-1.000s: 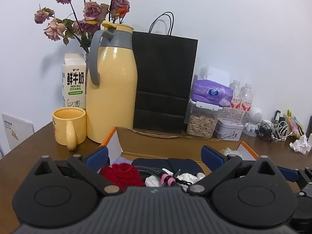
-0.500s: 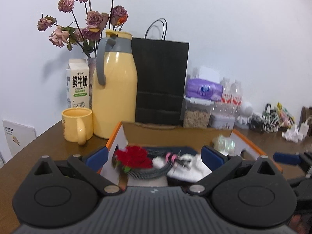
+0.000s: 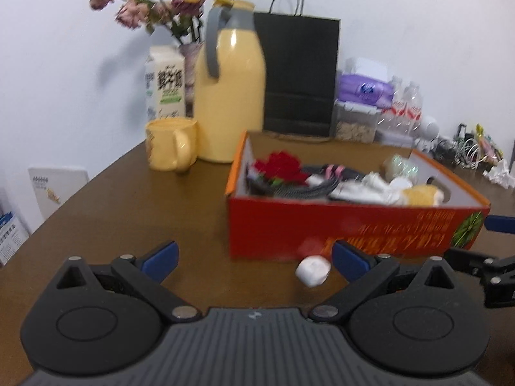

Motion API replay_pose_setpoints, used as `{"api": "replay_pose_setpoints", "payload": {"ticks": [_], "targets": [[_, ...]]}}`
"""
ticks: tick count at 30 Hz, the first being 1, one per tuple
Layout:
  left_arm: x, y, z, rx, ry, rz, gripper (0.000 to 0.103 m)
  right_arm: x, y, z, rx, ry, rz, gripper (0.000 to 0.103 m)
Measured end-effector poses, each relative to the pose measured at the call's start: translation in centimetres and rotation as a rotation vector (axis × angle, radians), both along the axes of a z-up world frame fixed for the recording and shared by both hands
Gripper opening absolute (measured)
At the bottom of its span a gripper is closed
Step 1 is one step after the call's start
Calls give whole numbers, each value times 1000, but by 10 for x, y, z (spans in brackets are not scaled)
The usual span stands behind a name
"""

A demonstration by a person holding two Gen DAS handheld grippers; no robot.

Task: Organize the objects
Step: 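Withdraw both tools from the box, then grasp the coiled black USB cable with the right tool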

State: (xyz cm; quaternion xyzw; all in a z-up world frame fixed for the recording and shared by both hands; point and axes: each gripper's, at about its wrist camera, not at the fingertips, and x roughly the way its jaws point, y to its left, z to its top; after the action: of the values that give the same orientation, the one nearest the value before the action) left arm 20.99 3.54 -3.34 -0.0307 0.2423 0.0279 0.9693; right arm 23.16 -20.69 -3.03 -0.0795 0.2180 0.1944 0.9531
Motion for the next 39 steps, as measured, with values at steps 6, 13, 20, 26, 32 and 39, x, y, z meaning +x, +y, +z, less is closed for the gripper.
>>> {"api": "replay_pose_setpoints", "payload": {"ticks": [6, 13, 20, 26, 32, 39], "targets": [[-3, 12, -3, -38, 18, 15, 103, -6, 12, -7, -10, 63, 92, 103], [-3, 11, -2, -48, 15, 2, 103, -19, 33, -13, -3, 121, 229, 98], [-1, 11, -3, -52, 25, -4, 103, -19, 44, -19, 1, 186, 280, 73], [0, 11, -5, -50, 62, -17, 103, -18, 49, -20, 9, 216, 299, 48], [0, 11, -5, -57, 69, -27, 103, -18, 49, -20, 10, 214, 293, 37], [1, 12, -6, -67, 82, -24, 103, -17, 47, -20, 18, 209, 284, 36]]}}
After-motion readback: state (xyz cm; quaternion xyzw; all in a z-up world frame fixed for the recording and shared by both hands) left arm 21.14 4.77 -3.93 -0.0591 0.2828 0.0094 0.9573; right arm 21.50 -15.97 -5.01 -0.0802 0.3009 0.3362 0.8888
